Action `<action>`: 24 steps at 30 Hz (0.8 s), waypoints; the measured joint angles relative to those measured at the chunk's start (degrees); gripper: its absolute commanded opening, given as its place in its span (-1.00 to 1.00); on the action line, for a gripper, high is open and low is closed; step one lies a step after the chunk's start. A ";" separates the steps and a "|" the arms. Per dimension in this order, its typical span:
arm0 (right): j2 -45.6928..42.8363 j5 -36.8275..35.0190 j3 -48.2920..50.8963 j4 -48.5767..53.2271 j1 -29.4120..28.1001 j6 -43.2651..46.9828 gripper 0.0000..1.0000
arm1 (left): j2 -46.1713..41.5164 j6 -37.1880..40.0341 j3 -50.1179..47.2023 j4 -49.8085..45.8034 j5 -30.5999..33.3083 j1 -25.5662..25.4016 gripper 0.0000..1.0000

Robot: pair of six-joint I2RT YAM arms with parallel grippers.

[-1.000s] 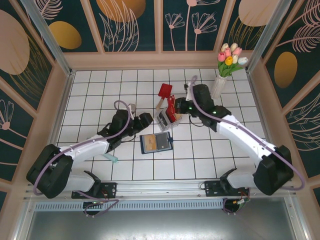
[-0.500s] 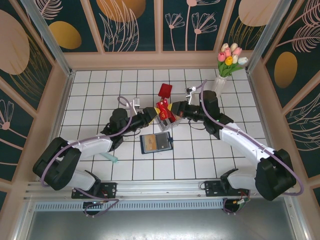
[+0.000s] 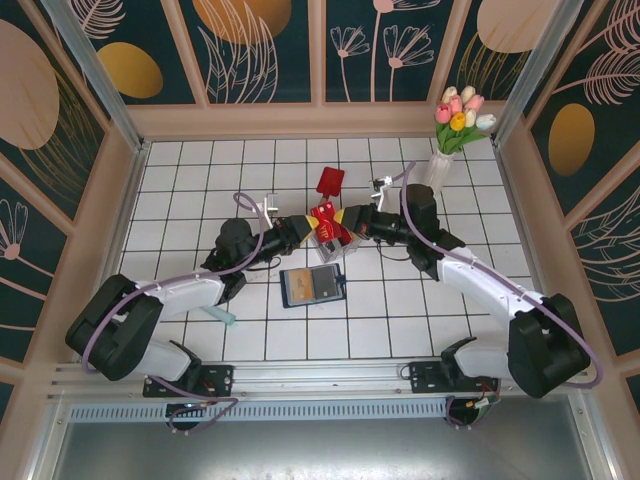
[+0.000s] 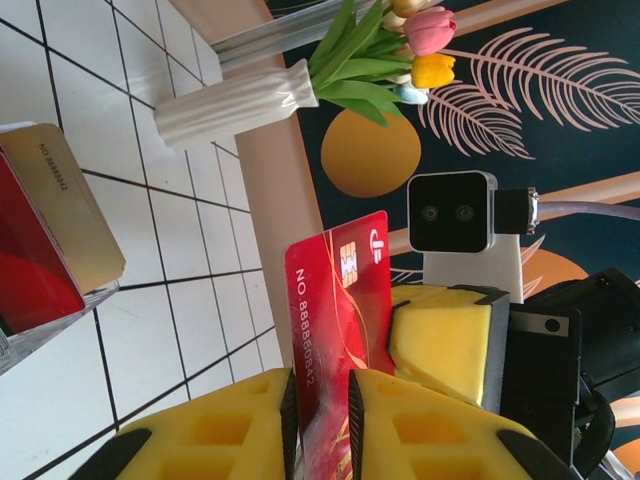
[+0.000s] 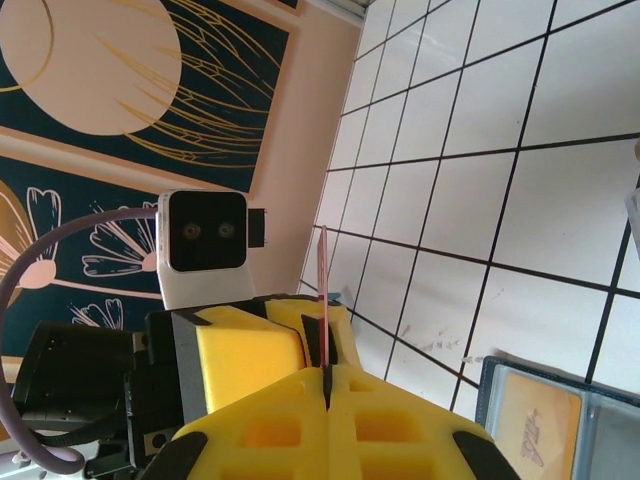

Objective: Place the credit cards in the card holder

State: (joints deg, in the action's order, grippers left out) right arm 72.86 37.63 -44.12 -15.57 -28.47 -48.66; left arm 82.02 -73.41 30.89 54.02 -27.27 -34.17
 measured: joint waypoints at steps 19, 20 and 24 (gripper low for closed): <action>-1.90 -14.05 7.89 10.45 -0.66 7.13 -0.23 | -9.49 7.43 -8.81 -17.35 5.79 -0.09 -1.00; -1.88 -15.17 9.18 11.10 -1.22 7.61 -0.23 | -10.32 8.15 -10.05 -19.28 7.17 -0.35 -1.00; -1.11 -17.94 13.18 11.54 -4.63 7.89 -0.22 | -12.24 10.40 -12.57 -25.18 12.07 -2.38 -1.00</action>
State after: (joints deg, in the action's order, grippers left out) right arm 71.75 19.68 -30.94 -4.03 -33.10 -40.77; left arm 69.78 -63.00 18.33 28.84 -15.20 -36.56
